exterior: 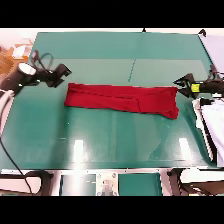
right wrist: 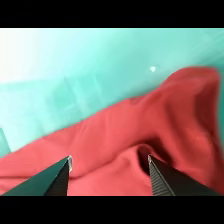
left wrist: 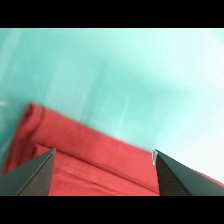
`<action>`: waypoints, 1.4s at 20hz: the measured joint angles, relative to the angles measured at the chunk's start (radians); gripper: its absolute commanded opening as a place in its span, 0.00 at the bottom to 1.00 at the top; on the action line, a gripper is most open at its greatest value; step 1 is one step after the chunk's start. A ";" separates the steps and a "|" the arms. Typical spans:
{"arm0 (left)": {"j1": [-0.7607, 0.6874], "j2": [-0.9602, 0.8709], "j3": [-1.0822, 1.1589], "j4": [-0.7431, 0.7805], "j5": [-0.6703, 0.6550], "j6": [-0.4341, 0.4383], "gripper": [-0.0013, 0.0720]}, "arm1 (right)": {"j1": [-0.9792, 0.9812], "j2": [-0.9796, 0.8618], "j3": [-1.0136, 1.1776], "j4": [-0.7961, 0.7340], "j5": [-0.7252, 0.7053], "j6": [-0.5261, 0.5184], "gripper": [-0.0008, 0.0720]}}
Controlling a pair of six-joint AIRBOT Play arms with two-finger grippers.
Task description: Fold the shirts.
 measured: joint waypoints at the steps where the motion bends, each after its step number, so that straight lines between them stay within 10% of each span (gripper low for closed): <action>1: 0.025 0.012 0.016 0.000 -0.039 0.011 0.98 | -0.023 -0.006 0.013 -0.023 0.035 -0.026 0.86; 2: 0.047 0.024 0.029 0.000 -0.071 0.023 0.96 | -0.044 -0.015 0.023 -0.050 0.071 -0.053 0.87; 4: 0.076 0.040 0.045 -0.004 -0.139 0.044 0.13 | -0.074 -0.046 0.035 -0.092 0.134 -0.109 0.96; 5: 0.083 0.044 0.050 -0.004 -0.172 0.057 0.05 | -0.082 -0.066 0.039 -0.105 0.159 -0.136 0.96; 15: 0.088 0.057 0.063 -0.008 -0.321 0.156 0.05 | -0.082 -0.306 0.118 0.000 0.293 -0.404 0.96; 16: 0.076 0.057 0.063 -0.009 -0.323 0.167 0.05 | -0.074 -0.327 0.135 0.006 0.299 -0.407 0.92; 19: 0.009 0.056 0.063 -0.007 -0.303 0.202 0.05 | -0.047 -0.373 0.179 -0.002 0.288 -0.403 0.07; 28: -0.338 -0.095 0.063 -0.022 -0.061 0.293 0.05 | -0.006 -0.356 0.360 0.005 0.426 -0.308 0.03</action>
